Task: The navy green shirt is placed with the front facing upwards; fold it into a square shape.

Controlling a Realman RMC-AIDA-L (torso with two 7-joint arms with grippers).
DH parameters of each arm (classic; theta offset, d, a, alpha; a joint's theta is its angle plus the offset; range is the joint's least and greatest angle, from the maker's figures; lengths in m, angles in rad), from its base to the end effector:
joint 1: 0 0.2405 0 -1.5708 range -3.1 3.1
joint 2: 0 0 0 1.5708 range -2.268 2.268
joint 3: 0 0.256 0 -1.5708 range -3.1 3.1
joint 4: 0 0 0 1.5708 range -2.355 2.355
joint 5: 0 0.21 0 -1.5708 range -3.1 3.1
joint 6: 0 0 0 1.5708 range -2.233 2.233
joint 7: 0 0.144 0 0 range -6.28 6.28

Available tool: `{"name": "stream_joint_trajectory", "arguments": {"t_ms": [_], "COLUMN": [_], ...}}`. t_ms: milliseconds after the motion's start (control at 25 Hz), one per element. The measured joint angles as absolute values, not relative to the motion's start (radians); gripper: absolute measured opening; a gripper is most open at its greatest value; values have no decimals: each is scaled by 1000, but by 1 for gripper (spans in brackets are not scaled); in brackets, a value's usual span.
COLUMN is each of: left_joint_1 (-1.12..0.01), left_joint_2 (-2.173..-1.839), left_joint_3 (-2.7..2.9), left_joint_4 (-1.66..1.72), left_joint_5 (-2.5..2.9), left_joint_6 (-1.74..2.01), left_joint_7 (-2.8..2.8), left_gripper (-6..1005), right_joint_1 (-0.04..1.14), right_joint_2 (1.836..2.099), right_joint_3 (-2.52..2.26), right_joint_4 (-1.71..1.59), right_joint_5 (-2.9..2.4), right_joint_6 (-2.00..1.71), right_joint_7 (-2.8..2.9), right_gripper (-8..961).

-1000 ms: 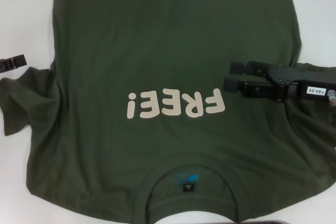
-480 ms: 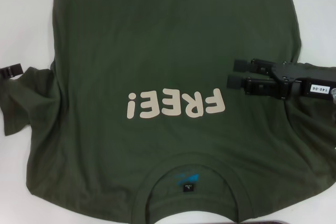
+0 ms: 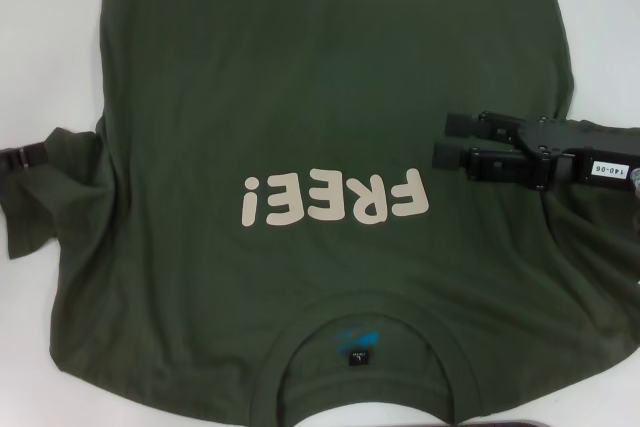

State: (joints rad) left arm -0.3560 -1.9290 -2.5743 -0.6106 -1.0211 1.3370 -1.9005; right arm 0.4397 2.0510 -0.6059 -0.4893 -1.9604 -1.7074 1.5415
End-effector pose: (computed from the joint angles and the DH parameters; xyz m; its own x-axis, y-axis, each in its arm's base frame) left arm -0.3875 0.2972 0.0689 0.3232 0.7679 0.5531 0.9463 -0.2582 -0.1946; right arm 0.2874 0.2813 -0.0034 0.5096 -0.6077 -0.6091 -0.6751 -0.7213 0.1549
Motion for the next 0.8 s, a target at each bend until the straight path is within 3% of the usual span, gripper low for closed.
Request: {"name": "stream_joint_trajectory", "arguments": {"t_ms": [800], "left_joint_1": [-363], "left_joint_2": [-1922], "left_joint_3": [-2575], "left_joint_4": [-673], "left_joint_5": [-967], "left_joint_6": [1449], "left_joint_7": [-1934], "left_gripper": [819], "right_joint_1": [437], "right_joint_2": [2061], "right_joint_3": [-596], "right_joint_4": [-489], "right_joint_5": [-1960], "right_joint_6": [-1710], "right_joint_7": [1535], "right_gripper": [925]}}
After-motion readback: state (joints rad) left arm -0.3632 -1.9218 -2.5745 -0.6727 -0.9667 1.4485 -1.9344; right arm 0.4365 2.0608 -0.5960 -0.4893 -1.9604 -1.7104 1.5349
